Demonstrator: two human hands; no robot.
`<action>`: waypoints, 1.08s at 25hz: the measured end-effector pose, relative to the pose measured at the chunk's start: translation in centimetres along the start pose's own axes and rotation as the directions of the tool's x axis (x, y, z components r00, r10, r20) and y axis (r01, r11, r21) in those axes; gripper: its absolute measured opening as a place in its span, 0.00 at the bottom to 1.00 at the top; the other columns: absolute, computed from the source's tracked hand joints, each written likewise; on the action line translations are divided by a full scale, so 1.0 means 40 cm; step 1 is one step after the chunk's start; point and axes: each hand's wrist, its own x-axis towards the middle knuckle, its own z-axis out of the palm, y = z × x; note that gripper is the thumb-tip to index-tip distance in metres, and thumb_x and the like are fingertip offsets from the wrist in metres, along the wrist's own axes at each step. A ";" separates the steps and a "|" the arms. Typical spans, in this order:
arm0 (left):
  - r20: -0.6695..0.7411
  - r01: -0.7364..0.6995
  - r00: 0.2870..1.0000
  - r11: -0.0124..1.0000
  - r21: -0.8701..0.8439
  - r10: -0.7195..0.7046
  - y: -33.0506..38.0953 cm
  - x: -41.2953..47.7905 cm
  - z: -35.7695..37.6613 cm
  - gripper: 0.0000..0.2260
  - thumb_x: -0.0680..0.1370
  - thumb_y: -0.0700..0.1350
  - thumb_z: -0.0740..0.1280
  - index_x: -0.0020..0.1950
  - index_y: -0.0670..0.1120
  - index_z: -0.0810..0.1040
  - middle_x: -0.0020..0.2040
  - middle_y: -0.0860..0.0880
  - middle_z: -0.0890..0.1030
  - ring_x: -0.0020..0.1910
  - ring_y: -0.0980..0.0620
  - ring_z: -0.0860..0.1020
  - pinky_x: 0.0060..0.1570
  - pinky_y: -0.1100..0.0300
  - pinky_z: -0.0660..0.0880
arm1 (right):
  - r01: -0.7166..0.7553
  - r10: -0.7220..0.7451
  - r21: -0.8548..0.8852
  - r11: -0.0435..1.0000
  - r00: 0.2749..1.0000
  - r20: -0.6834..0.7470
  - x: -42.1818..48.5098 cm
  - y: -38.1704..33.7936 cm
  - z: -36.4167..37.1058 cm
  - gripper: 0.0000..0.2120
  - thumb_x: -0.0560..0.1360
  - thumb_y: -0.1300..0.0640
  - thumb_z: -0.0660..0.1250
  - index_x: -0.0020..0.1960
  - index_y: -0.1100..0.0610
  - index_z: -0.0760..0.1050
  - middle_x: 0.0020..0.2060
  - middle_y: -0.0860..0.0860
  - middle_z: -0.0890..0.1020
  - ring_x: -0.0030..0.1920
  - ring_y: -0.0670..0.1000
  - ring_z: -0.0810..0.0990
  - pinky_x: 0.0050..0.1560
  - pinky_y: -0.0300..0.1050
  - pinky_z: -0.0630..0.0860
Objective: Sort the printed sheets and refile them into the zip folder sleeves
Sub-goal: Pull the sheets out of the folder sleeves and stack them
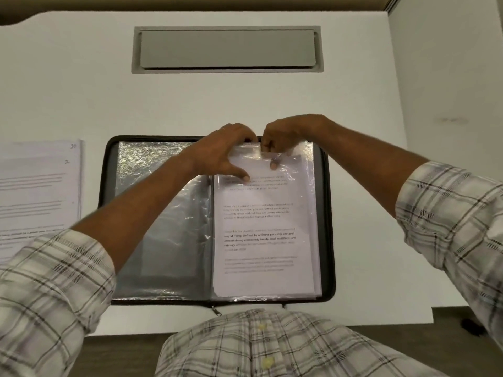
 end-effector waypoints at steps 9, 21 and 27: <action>-0.435 0.241 0.789 0.870 -0.431 -0.434 -0.069 0.050 -0.016 0.36 0.79 0.59 0.71 0.82 0.48 0.61 0.73 0.45 0.73 0.67 0.50 0.74 0.65 0.55 0.73 | 0.263 0.113 0.493 0.829 0.786 -0.608 -0.021 0.146 -0.085 0.09 0.75 0.59 0.75 0.54 0.61 0.83 0.49 0.53 0.85 0.47 0.46 0.80 0.52 0.40 0.75; -0.369 0.077 0.656 0.545 -0.835 -0.659 -0.134 0.096 -0.070 0.22 0.78 0.40 0.75 0.70 0.45 0.73 0.51 0.47 0.84 0.52 0.51 0.85 0.47 0.56 0.83 | 0.350 0.405 0.925 0.151 0.831 -0.381 -0.007 0.189 -0.012 0.30 0.70 0.54 0.81 0.67 0.58 0.75 0.59 0.52 0.85 0.56 0.52 0.86 0.48 0.45 0.82; -0.190 0.093 0.693 0.347 -0.933 -0.695 -0.152 0.108 -0.070 0.19 0.80 0.45 0.74 0.68 0.40 0.77 0.58 0.45 0.86 0.56 0.47 0.86 0.58 0.46 0.82 | 0.446 0.481 0.888 0.109 0.759 -0.440 -0.011 0.161 0.082 0.17 0.73 0.63 0.77 0.59 0.62 0.78 0.51 0.57 0.87 0.51 0.55 0.87 0.49 0.50 0.84</action>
